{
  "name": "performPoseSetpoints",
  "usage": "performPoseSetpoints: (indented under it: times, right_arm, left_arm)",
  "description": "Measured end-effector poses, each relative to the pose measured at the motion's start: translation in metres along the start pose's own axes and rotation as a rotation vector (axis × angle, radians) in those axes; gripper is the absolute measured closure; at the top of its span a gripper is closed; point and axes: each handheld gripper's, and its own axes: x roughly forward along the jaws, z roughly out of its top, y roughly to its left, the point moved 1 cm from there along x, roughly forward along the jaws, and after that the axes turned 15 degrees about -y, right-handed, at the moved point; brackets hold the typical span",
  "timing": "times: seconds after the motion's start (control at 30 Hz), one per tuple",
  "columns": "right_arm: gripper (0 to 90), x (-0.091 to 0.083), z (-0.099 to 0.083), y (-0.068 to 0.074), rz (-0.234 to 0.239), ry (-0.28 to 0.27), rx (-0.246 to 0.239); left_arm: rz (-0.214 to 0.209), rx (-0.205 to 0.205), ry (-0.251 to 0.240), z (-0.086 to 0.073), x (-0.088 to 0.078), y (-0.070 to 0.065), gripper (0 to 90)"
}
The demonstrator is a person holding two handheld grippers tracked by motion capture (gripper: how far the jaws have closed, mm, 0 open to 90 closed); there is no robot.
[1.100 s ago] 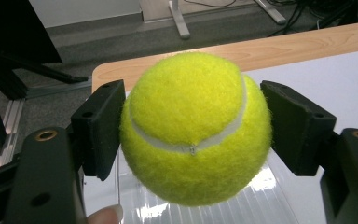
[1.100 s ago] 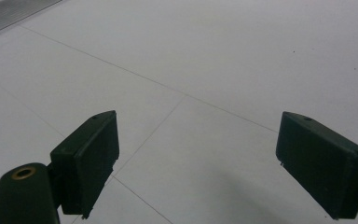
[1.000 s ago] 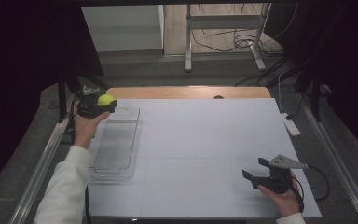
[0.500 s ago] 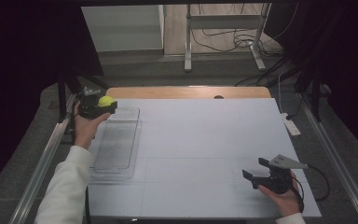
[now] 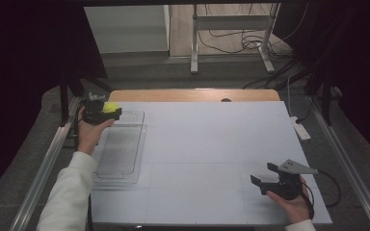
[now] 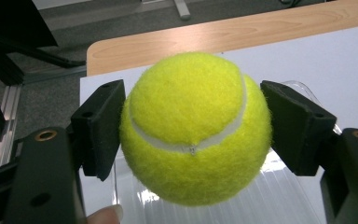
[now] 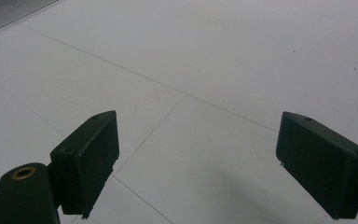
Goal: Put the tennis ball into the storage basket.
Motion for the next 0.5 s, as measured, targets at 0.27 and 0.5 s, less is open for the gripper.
performPoseSetpoints:
  times: [0.27, 0.5]
  right_arm:
    - [13.7, 0.0, -0.0001, 0.0, -0.001, 0.001, -0.001]
    - [13.7, 0.0, -0.0001, -0.0001, 0.0, 0.001, -0.001]
  left_arm:
    - [-0.002, 0.007, 0.007, -0.0006, 0.0011, -0.0011, 26.4]
    - [-0.003, 0.007, 0.011, -0.0034, 0.0026, -0.0018, 26.4]
